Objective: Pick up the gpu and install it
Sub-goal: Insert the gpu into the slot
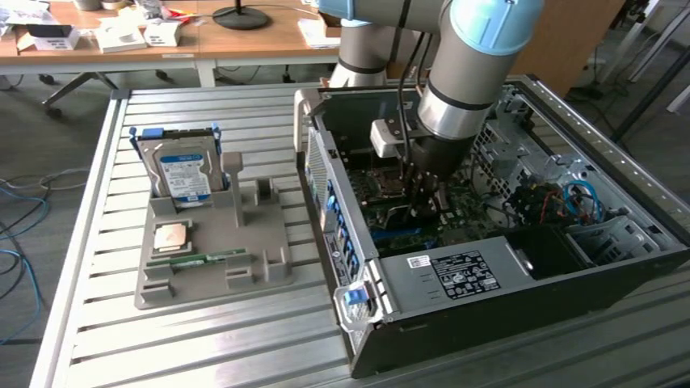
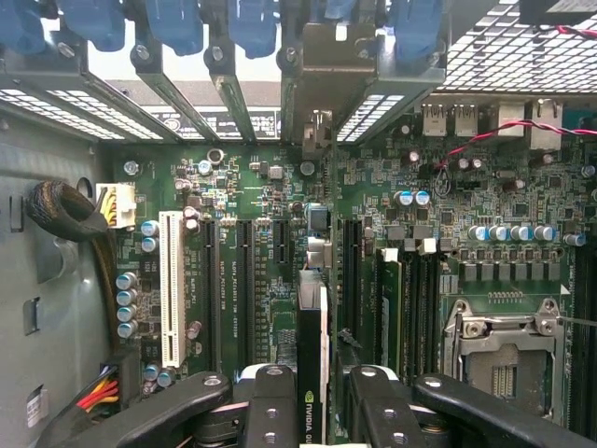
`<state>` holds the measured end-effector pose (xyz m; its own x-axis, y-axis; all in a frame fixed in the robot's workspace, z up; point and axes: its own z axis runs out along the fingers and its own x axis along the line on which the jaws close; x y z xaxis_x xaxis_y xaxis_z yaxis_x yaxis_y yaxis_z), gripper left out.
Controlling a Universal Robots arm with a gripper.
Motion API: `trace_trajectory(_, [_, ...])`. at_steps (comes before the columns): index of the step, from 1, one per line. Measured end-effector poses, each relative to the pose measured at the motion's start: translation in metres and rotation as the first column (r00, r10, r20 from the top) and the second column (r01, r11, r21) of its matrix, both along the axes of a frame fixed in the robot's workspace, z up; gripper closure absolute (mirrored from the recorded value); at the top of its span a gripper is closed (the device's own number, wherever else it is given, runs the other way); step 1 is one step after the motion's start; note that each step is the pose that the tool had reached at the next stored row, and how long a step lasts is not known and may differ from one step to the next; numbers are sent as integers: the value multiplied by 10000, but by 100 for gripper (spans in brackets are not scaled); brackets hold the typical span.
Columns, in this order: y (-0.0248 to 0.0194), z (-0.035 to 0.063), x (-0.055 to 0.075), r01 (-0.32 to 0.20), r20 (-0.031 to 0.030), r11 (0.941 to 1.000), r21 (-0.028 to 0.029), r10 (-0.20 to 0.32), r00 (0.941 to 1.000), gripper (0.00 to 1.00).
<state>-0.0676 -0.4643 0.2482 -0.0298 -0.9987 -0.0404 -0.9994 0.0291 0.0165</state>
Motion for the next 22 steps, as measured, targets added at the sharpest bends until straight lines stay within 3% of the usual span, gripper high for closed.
trace_trajectory(9, [0, 1, -1, 1, -1, 10000, -2, -1, 10000, 73])
trace_trajectory(10, [0, 0, -1, 1, 0, 10000, -1, -1, 10000, 66])
trace_trajectory(15, [-1, 12, -1, 0, -1, 10000, -2, 0, 10000, 66])
trace_trajectory(22, [0, 148, -1, 1, 0, 10000, 0, -1, 10000, 66])
